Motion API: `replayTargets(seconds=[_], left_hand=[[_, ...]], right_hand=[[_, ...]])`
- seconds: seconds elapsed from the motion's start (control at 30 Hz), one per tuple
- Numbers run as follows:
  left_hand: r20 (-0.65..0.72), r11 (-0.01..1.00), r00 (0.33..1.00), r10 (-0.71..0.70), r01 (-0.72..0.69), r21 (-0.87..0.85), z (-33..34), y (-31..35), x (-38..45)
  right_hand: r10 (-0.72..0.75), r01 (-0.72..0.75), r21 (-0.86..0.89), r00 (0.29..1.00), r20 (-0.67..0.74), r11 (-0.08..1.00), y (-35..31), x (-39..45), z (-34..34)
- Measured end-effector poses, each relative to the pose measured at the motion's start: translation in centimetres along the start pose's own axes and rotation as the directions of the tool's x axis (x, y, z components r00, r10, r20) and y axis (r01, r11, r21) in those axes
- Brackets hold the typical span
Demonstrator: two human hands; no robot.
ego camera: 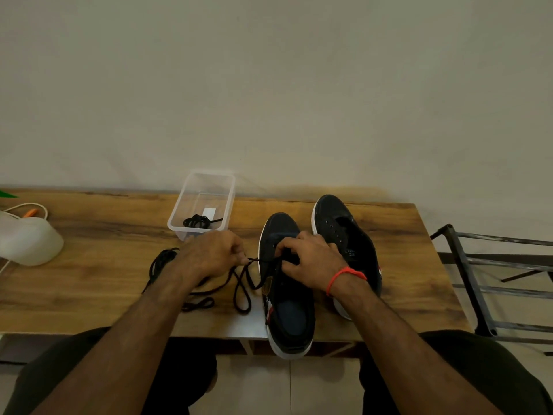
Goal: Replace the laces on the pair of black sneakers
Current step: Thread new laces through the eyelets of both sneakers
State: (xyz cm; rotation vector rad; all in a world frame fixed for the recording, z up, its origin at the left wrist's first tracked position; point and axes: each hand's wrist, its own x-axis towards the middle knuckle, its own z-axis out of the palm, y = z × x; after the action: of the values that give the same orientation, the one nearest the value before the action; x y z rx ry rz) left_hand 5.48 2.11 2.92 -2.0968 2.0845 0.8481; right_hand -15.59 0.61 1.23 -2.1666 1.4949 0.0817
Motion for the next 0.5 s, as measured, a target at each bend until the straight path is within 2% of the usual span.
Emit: replayTargets(seconds=[0.1,0.17,0.23,0.3,0.37,0.43,0.5], left_hand=[[0.083,0.998,0.996,0.022,-0.017,-0.064,-0.4,-0.8,-0.1],[0.22,0.996,0.972,0.087,-0.076,-0.054,-0.1,-0.5,0.0],[0.394,0.987,0.908,0.141,-0.096,-0.131,0.4,0.0,-0.1],[0.532,0.976,0.839,0.119,-0.001,-0.217,1.3,0.6,0.2],[0.549,0.957,0.836,-0.006,0.164,-0.24,2.4,1.3,0.5],[0.484,0.891,0.863,-0.145,0.327,-0.316,3.4,1.8,0.7],[0.416,0.82,0.881,-0.224,0.402,-0.409,3.9,1.7,1.2]], right_hand=[[-0.003,0.003,0.007,1.0,0.011,1.0,0.0,0.0,0.1],[-0.004,0.004,0.007,1.0,0.014,1.0,0.0,0.1,0.1],[-0.003,0.003,0.012,1.0,0.014,1.0,0.2,0.2,0.2],[-0.006,0.006,0.017,1.0,0.014,1.0,0.3,0.2,0.3],[-0.006,0.006,0.03,1.0,0.004,1.0,0.4,0.2,0.3],[-0.001,0.002,0.055,1.0,-0.01,0.998,0.5,0.2,0.4],[-0.001,0.002,0.052,1.0,-0.022,0.999,0.5,0.3,0.5]])
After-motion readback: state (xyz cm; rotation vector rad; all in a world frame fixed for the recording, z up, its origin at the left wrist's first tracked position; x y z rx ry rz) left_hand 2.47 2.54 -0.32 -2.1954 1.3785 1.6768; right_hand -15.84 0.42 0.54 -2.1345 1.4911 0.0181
